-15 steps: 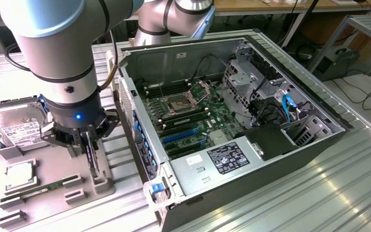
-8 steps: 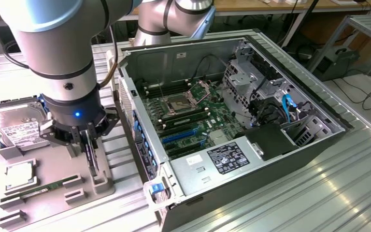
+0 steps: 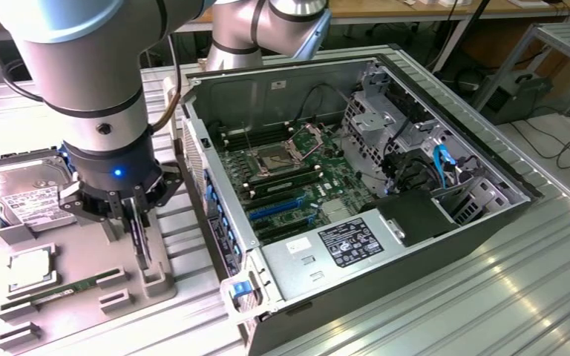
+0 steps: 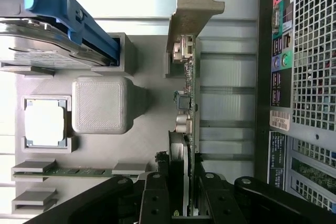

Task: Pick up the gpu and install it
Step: 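Pick up the gpu and move the gpu toward the slot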

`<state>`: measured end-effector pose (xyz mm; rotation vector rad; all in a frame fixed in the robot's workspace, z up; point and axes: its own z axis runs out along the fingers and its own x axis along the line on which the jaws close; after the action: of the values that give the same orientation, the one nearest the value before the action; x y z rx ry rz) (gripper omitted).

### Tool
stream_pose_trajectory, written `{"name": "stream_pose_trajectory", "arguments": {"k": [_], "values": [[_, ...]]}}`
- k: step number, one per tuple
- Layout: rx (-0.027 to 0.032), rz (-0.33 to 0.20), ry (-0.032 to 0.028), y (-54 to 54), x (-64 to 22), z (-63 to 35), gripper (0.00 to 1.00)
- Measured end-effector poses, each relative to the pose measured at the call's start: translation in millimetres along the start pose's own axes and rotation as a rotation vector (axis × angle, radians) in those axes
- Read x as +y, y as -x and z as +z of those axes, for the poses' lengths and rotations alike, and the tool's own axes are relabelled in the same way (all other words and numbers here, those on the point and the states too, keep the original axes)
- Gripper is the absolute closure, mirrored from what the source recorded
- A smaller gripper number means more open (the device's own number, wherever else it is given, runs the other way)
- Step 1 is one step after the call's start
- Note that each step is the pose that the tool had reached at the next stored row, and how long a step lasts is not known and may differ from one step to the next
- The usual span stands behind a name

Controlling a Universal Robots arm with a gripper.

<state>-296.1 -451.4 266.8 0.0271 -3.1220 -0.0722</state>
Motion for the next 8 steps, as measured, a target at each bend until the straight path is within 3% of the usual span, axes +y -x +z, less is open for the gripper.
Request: {"name": "stream_pose_trajectory", "arguments": {"k": [8], "values": [[-0.0001, 0.0, 0.003, -0.1, 0.1, -4.0, 0.73]]}}
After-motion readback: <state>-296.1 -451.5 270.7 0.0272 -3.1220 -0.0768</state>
